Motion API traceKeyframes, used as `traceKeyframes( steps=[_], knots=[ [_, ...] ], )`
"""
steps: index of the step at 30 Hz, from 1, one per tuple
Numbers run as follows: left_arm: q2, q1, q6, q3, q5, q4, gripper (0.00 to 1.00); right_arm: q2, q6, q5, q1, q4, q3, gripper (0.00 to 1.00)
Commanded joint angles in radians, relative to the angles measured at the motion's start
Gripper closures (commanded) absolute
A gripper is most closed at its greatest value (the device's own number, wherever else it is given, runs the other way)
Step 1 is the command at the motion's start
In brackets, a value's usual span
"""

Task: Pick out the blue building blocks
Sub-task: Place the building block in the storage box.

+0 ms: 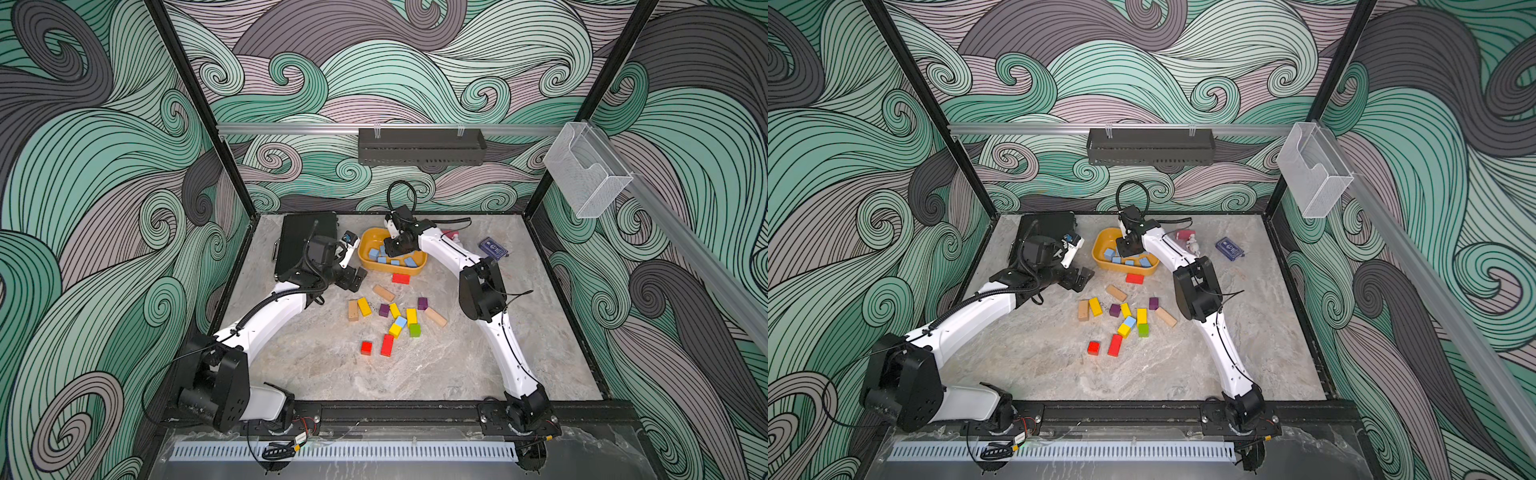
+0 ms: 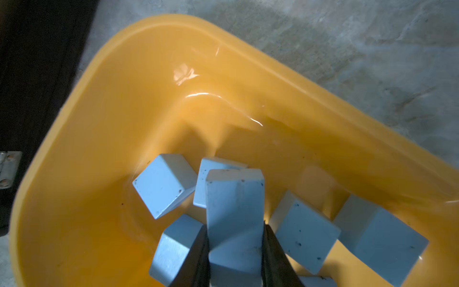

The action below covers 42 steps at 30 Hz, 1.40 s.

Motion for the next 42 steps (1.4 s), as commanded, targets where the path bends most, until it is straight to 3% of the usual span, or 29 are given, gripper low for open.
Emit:
traceKeyframes(
  steps=[1,15,20,23,27,42],
  knots=[
    [0.012,0.009,0.008,0.001,0.015,0.013,0.01,0.020,0.026,-0.015,-0.007,-0.015,0.032,1.00],
    [0.022,0.012,0.009,0.008,0.016,0.011,0.01,0.043,0.069,0.011,-0.036,-0.040,0.027,0.97],
    [0.024,0.011,0.012,0.005,0.017,0.008,0.02,0.059,0.067,0.006,-0.037,-0.049,0.050,0.85],
    [0.024,0.011,0.012,0.006,0.016,0.006,0.02,0.070,0.069,-0.020,-0.036,-0.056,0.069,0.67],
    [0.021,0.011,0.012,0.006,0.014,0.006,0.02,0.074,0.073,-0.032,-0.037,-0.069,0.085,0.52],
    [-0.034,0.010,-0.010,0.033,0.016,-0.038,0.02,-0.043,0.047,-0.098,-0.036,-0.071,0.056,0.42]
  ],
)
